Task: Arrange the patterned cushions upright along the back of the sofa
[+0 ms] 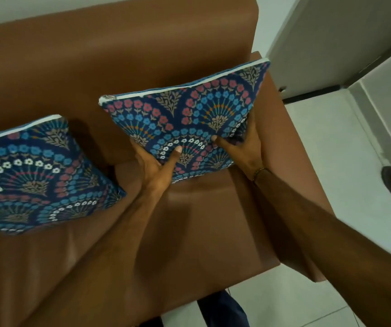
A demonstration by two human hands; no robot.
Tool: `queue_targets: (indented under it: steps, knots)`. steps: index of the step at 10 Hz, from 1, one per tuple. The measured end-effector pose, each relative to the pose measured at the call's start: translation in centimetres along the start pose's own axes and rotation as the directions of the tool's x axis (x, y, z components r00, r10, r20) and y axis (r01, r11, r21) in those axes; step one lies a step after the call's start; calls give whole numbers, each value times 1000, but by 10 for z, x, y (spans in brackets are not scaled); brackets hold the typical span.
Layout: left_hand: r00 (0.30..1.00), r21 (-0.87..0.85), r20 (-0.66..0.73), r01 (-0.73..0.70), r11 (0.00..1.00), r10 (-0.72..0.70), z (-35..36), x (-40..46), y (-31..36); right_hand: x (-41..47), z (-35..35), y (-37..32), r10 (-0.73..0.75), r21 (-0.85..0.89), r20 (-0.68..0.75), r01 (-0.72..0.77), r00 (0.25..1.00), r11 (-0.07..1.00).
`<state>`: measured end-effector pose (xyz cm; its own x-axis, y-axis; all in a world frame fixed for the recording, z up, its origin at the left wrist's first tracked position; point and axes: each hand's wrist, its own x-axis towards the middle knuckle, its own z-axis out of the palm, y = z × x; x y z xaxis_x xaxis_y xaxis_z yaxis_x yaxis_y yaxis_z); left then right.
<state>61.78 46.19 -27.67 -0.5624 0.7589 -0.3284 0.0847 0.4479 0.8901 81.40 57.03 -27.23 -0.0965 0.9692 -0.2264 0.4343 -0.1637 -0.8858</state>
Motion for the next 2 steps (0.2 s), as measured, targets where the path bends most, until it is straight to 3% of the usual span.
queue_targets:
  steps: [1,2]
  knots:
    - [999,82,-34,-24,996,27,-19,-8,1,-15,-2,-1,33,-70,-59,-37,998,997]
    - [999,152,-9,-50,987,52,-42,-18,7,-28,-5,-16,-27,-209,-70,12,997,978]
